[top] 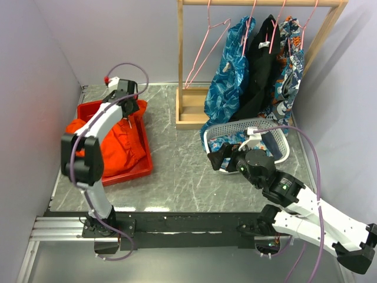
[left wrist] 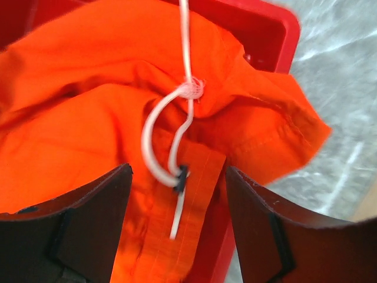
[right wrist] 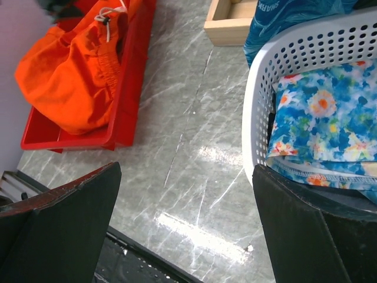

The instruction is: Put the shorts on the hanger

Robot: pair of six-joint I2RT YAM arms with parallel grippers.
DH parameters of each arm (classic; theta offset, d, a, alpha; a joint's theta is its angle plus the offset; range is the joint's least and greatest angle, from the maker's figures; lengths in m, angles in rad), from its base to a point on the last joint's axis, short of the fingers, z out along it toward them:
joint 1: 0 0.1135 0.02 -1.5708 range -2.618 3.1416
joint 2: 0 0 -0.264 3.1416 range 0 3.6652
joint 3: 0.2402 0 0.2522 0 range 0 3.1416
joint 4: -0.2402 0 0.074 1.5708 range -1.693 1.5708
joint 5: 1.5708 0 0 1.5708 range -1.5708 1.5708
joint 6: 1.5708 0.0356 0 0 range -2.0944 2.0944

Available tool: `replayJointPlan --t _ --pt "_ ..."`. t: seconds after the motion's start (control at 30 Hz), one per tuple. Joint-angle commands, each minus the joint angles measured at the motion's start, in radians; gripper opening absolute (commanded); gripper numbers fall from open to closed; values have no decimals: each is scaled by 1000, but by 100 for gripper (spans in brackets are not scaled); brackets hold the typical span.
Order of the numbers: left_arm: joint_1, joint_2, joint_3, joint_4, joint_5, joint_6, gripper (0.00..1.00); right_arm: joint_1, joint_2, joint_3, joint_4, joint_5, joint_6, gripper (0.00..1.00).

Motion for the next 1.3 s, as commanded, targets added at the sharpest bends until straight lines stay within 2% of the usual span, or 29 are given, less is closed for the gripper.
replayJointPlan --t 0.0,0.1,0.2,0.27,0.3,0.4,0.43,0.63,0.83,1.0,1.27 --pt "-3 92 68 -20 66 111 70 4 -28 -1 57 -7 -2 100" --pt "-4 117 53 -12 97 103 72 3 -24 -10 68 -10 1 100" --pt "-4 132 39 0 131 88 68 4 -13 -12 77 -19 7 100" --pt "-4 141 38 -15 140 73 51 3 -4 -10 83 -33 13 100" --pt "-4 134 38 -23 134 53 31 3 2 -9 90 -42 15 100" --pt "-4 44 7 -15 134 39 11 4 16 -12 120 -93 15 100" --pt "-4 19 4 -20 129 36 1 4 19 -13 131 -111 10 100" --pt "-4 -208 31 -93 141 68 1 11 68 10 208 -234 7 100" --pt "-4 -432 -11 -119 249 123 1 61 218 103 287 -242 21 100" --pt "-3 -592 -54 -135 319 140 1 93 441 241 390 -243 29 100" --pt "-3 -718 -107 -156 408 126 1 139 830 464 465 -162 182 100"
